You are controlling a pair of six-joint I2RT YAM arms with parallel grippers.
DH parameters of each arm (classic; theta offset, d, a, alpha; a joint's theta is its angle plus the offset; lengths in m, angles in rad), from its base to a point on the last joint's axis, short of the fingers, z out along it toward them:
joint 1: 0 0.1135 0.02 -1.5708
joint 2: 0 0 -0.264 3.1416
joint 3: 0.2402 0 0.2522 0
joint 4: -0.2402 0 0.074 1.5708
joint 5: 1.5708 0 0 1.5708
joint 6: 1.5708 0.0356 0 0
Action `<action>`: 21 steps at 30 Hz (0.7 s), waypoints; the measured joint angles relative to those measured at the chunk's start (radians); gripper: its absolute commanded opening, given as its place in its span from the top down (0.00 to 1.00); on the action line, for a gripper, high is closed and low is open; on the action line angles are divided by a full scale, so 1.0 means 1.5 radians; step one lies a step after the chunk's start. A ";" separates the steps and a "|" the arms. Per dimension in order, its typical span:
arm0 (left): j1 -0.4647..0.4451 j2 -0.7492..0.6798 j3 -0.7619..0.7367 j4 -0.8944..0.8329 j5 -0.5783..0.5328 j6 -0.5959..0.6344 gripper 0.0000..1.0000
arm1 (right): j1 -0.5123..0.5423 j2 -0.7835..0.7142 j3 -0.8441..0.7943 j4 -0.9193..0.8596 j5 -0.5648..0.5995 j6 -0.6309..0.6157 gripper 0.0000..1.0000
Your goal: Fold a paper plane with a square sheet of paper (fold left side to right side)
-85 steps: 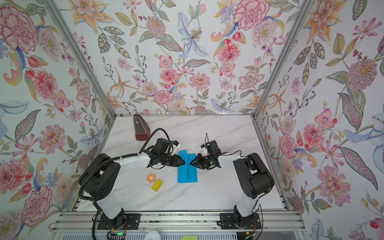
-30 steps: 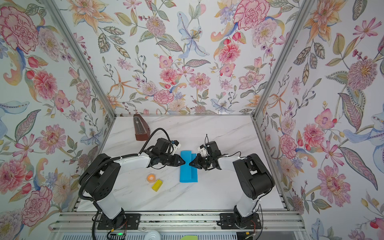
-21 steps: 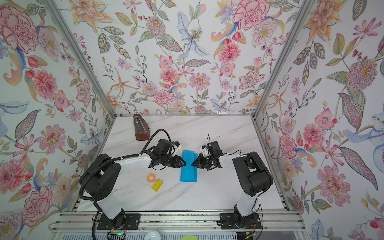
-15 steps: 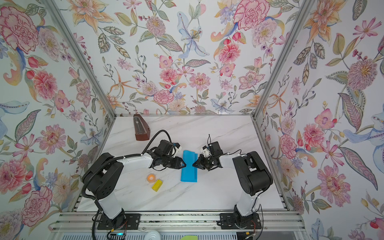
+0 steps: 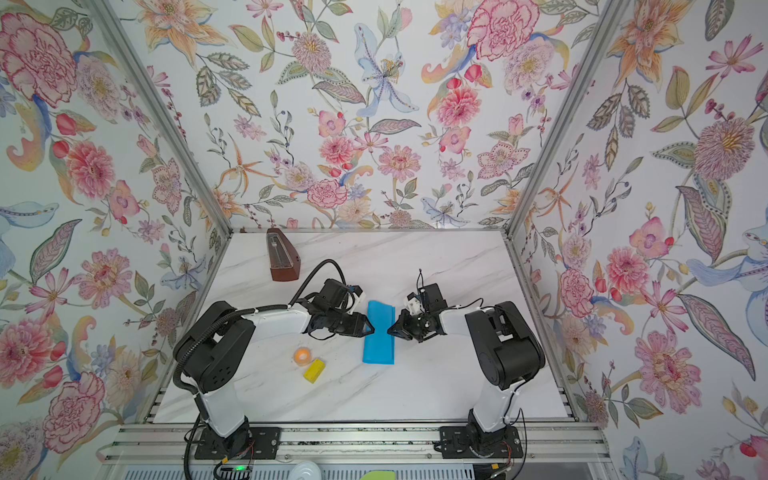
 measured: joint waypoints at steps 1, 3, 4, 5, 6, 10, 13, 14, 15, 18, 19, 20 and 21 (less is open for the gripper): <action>0.000 0.001 0.000 -0.001 0.000 0.000 0.48 | -0.001 0.000 0.000 0.000 0.002 -0.001 1.00; 0.000 0.005 0.000 0.000 0.000 0.000 0.48 | -0.003 0.000 0.000 -0.001 0.004 -0.001 1.00; 0.000 0.007 0.000 -0.001 0.000 0.000 0.49 | -0.003 0.000 0.000 -0.002 0.005 -0.001 1.00; 0.000 0.009 0.000 -0.001 0.000 0.000 0.49 | -0.003 0.000 0.000 -0.002 0.006 -0.001 1.00; 0.000 0.010 0.000 -0.001 0.000 0.000 0.49 | -0.003 0.000 0.000 -0.003 0.006 -0.001 1.00; 0.000 0.012 0.001 -0.001 0.000 0.000 0.51 | -0.003 0.000 0.000 -0.007 0.006 -0.003 1.00; 0.000 0.013 0.003 -0.002 0.000 0.000 0.51 | -0.003 0.000 0.000 -0.008 0.006 -0.004 1.00; 0.000 0.014 0.004 -0.003 0.000 0.000 0.51 | -0.003 0.000 0.000 -0.008 0.006 -0.004 1.00; 0.000 0.014 0.005 -0.003 0.000 0.000 0.51 | -0.003 0.000 0.000 -0.008 0.006 -0.004 1.00; 0.000 0.016 0.007 -0.005 0.000 0.000 0.51 | -0.003 0.000 0.000 -0.008 0.009 -0.004 1.00; 0.000 0.017 0.008 -0.006 0.000 0.000 0.52 | -0.003 0.000 0.000 -0.008 0.009 -0.004 1.00; 0.000 0.018 0.008 -0.006 0.000 0.000 0.52 | -0.003 0.000 -0.001 -0.007 0.010 -0.004 1.00; 0.000 0.019 0.008 -0.006 0.000 0.000 0.53 | -0.003 0.000 -0.001 -0.007 0.010 -0.004 1.00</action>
